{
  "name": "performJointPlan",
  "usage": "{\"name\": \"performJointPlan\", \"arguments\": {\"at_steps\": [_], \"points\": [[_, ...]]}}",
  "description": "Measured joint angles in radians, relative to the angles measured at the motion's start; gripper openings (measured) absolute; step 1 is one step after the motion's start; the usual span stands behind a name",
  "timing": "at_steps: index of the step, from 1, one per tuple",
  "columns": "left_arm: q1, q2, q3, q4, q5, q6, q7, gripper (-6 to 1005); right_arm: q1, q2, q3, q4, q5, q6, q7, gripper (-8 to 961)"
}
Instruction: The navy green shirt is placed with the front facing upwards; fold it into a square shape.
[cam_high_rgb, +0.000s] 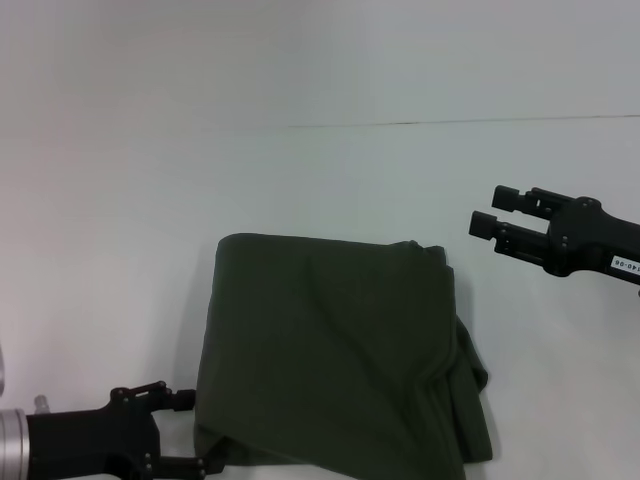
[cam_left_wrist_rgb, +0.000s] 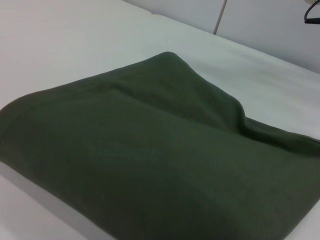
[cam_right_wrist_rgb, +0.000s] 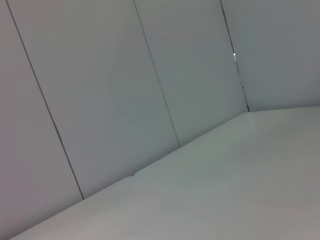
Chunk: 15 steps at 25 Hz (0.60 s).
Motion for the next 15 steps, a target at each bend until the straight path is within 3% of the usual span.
{"name": "performJointPlan", "arguments": {"at_steps": [9,15], "points": [[-0.008,0.001,0.027,-0.002,0.000,0.010,0.000,852,-0.003,0.000,0.001,0.000,0.000,0.000,0.000,670],[-0.009,0.002,0.032,-0.004,-0.028,0.005,-0.002,595,-0.004,0.000,0.001,0.000,0.000,0.000,0.001,669]]}}
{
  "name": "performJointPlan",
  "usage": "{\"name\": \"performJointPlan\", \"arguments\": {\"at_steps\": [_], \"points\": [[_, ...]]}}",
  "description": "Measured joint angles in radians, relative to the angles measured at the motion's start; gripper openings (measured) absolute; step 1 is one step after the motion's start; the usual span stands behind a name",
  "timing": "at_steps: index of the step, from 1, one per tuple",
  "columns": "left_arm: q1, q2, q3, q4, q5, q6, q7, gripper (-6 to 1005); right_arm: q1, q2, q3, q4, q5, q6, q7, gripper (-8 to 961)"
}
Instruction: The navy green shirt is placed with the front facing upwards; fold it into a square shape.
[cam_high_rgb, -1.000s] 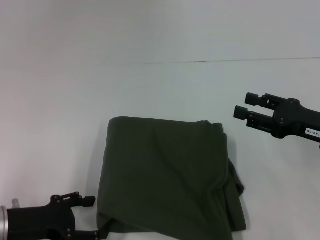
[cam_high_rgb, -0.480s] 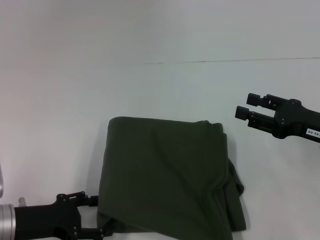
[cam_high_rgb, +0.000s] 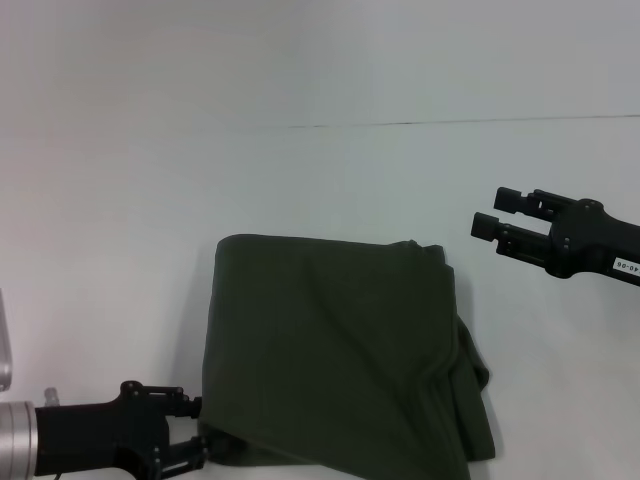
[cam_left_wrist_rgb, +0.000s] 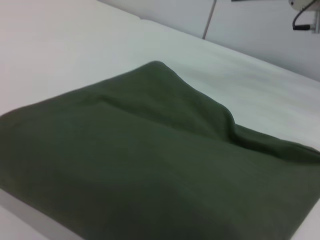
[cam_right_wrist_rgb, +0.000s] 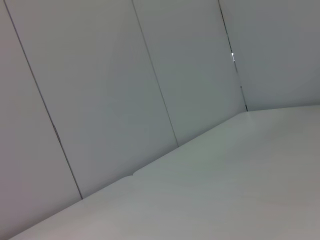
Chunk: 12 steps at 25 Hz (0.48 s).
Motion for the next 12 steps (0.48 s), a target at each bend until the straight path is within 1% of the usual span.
{"name": "performJointPlan", "arguments": {"at_steps": [4,10,12], "points": [[0.000,0.000,0.005,0.000,-0.008,-0.006,-0.006,425,0.000,0.000,0.000,0.000,0.000,0.000,0.000,669],[0.000,-0.001,0.009,-0.005,-0.009,-0.036,-0.034,251,0.003,0.000,0.000,0.001,0.000,0.001,0.000,668],[-0.001,-0.002,0.009,-0.006,-0.009,-0.070,-0.057,193,0.006,0.001,0.000,0.001,0.000,0.006,0.000,668]]}}
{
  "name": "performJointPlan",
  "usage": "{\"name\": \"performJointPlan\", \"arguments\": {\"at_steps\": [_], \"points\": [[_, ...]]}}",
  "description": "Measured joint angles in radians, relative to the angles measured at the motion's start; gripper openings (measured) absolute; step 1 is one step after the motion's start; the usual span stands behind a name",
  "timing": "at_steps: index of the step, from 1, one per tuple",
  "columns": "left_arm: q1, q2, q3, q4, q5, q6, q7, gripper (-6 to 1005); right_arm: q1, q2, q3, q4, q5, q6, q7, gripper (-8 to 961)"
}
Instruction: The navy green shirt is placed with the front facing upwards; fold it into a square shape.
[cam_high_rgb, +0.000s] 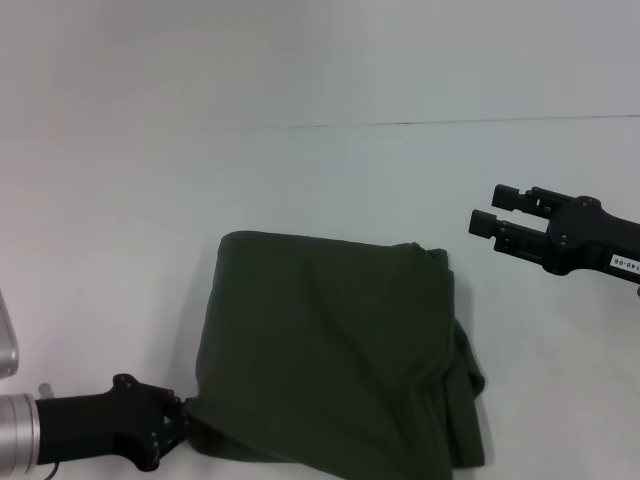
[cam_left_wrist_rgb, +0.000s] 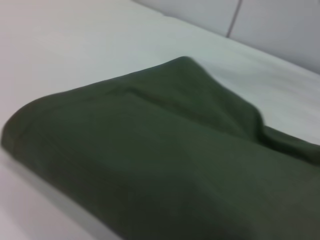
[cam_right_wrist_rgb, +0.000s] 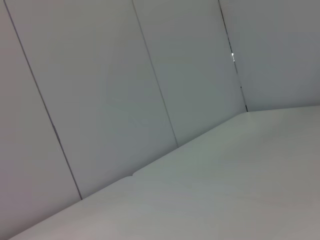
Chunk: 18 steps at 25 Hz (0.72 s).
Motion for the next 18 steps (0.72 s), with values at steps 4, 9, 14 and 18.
{"name": "performJointPlan", "arguments": {"at_steps": [4,9,14,18], "points": [[0.000,0.000,-0.002,-0.001,-0.001,-0.046,-0.016,84,0.004,0.001,0.000,0.005,0.000,0.006,0.000,669],[0.000,0.000,-0.007,-0.001,-0.005,-0.083,-0.032,29,0.007,-0.001,-0.002,0.010,0.007,0.034,0.035,667],[-0.008,0.002,-0.003,-0.001,-0.005,-0.080,-0.035,25,0.028,-0.031,-0.031,-0.043,-0.053,0.085,0.284,666],[-0.013,0.004,-0.001,0.000,-0.005,-0.074,-0.039,23,0.077,-0.093,-0.111,-0.085,-0.185,0.082,0.575,665]]}}
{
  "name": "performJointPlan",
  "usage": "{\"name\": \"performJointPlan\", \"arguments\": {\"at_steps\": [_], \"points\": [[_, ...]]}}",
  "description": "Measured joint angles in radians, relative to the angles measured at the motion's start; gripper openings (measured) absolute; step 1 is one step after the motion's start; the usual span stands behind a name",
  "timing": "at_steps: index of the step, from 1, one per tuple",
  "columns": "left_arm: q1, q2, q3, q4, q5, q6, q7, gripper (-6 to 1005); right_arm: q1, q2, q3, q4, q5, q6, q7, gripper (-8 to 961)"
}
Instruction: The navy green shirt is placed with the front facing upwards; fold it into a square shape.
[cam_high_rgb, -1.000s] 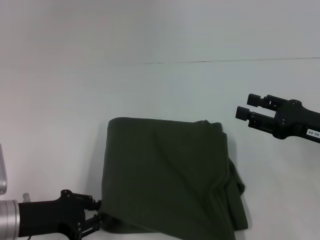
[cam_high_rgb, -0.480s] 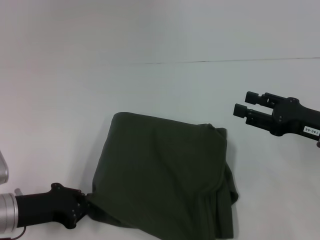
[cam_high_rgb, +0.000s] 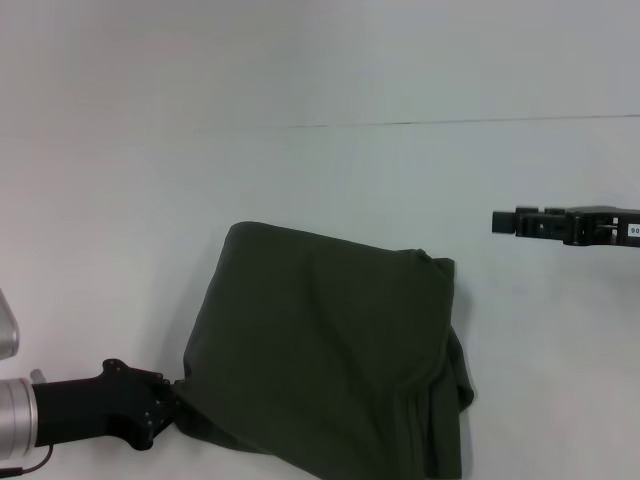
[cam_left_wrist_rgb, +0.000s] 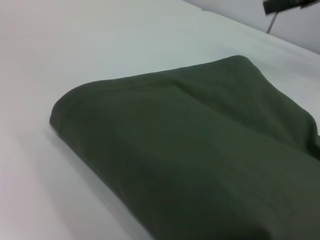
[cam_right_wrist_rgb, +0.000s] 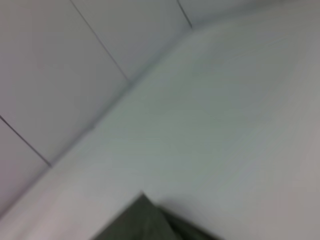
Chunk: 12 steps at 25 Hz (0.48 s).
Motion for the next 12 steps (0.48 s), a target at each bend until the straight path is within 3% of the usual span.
{"name": "performJointPlan", "arguments": {"at_steps": [1,4,12], "points": [[0.000,0.000,0.001,0.001,0.000,0.001,0.000,23,0.017,-0.015,-0.017,-0.001,-0.039,-0.002,0.074,664],[-0.002,0.000,0.002,0.001,0.000,0.003,0.000,23,0.060,-0.028,-0.039,0.002,-0.110,-0.009,0.196,663],[-0.009,0.001,0.004,0.002,0.004,0.023,-0.001,21,0.157,-0.010,-0.146,0.007,-0.269,-0.011,0.359,660]]}}
